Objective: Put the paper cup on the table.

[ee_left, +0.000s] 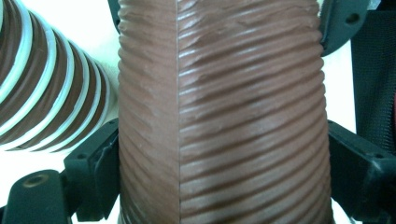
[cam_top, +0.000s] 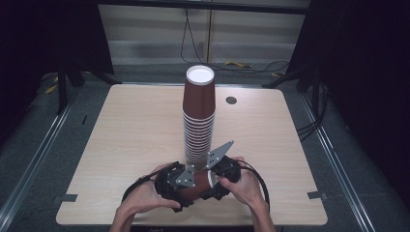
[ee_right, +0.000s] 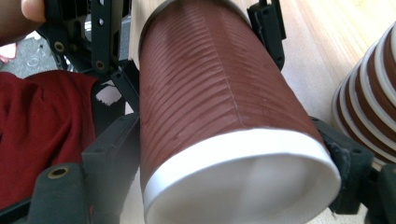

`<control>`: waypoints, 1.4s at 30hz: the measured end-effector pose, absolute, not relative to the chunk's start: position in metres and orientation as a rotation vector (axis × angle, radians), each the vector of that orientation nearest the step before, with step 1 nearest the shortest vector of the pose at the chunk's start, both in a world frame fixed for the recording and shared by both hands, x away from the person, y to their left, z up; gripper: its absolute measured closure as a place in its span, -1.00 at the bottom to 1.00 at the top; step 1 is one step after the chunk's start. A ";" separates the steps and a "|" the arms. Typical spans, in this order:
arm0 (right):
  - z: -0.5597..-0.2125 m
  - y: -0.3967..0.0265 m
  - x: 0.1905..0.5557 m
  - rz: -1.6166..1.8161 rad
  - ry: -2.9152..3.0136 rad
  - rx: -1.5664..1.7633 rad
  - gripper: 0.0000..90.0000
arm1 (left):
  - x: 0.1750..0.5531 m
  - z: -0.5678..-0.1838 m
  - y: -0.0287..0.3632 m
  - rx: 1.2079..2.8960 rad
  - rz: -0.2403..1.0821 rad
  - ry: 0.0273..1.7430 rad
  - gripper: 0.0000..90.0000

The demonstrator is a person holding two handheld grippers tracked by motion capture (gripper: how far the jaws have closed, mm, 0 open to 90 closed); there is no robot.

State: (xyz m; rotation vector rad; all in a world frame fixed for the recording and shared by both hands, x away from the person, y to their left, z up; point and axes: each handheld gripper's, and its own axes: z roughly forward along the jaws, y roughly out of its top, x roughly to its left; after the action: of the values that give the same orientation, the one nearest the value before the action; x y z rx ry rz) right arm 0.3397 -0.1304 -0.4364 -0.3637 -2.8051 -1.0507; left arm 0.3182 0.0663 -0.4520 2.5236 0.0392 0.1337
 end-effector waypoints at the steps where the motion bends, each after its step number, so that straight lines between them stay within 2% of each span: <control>1: -0.437 -0.130 0.340 -1.052 -2.806 -0.356 -0.56 | 0.319 -0.452 0.067 2.524 0.135 0.031 -0.74; 4: -0.437 -0.130 0.340 -1.050 -2.812 -0.351 -0.56 | 0.321 -0.451 0.069 2.534 0.147 -0.011 -0.75; 17: -0.433 -0.135 0.340 -1.068 -2.801 -0.363 -0.55 | 0.324 -0.447 0.082 2.366 0.139 -0.007 -0.75; 33: -0.433 -0.137 0.339 -1.126 -2.780 -0.353 -0.55 | 0.322 -0.448 0.093 2.193 0.105 0.070 -0.74; 37: -0.435 -0.138 0.338 -1.108 -2.792 -0.375 -0.55 | 0.322 -0.445 0.100 2.104 0.105 0.079 -0.63; 42: -0.436 -0.140 0.338 -1.142 -2.780 -0.373 -0.55 | 0.322 -0.440 0.107 2.060 0.129 0.093 -0.65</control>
State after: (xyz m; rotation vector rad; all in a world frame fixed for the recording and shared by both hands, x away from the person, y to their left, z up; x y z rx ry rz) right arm 0.3378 -0.1397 -0.4364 -0.3734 -2.7797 -1.1421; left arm 0.3218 0.1065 -0.4398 2.0599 0.0929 0.1293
